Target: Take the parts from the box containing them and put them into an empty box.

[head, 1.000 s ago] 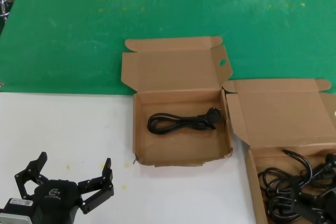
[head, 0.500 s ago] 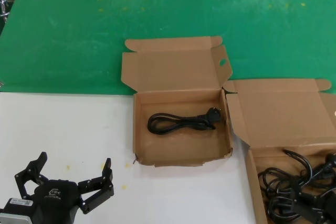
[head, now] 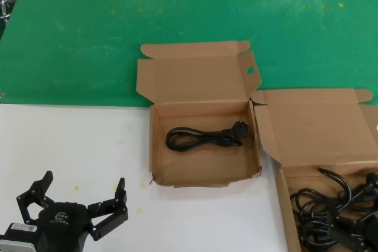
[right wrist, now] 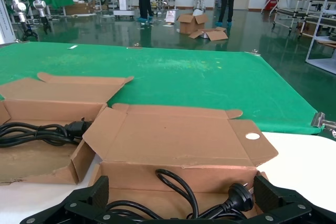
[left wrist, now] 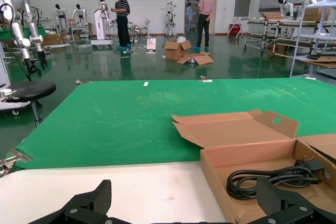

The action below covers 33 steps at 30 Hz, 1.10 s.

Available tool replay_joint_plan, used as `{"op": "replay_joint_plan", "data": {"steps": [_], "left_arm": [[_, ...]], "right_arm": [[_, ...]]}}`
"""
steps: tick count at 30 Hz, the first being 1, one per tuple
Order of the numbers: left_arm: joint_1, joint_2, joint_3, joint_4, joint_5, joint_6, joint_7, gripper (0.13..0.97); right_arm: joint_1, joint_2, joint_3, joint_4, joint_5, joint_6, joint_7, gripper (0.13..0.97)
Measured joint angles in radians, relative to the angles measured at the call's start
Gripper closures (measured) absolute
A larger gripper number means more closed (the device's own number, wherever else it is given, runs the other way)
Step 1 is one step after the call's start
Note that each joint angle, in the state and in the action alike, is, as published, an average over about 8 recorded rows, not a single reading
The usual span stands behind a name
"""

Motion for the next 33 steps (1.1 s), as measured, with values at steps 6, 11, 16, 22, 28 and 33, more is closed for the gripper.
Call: {"op": "replay_joint_plan", "data": {"steps": [6,11,16,22,28,33], "left_arm": [[0.0,0.0,0.0,0.0,0.0,0.0,0.0,0.132],[0.0,0.0,0.0,0.0,0.0,0.0,0.0,0.132],[0.0,0.0,0.0,0.0,0.0,0.0,0.0,0.132],[0.0,0.0,0.0,0.0,0.0,0.0,0.0,0.132],[0.0,0.0,0.0,0.0,0.0,0.0,0.0,0.132],[0.0,0.0,0.0,0.0,0.0,0.0,0.0,0.132]], "right_arm": [[0.0,0.0,0.0,0.0,0.0,0.0,0.0,0.129],[0.0,0.0,0.0,0.0,0.0,0.0,0.0,0.129],[0.0,0.0,0.0,0.0,0.0,0.0,0.0,0.129],[0.0,0.0,0.0,0.0,0.0,0.0,0.0,0.129],[0.0,0.0,0.0,0.0,0.0,0.0,0.0,0.129],[0.0,0.0,0.0,0.0,0.0,0.0,0.0,0.129]]}}
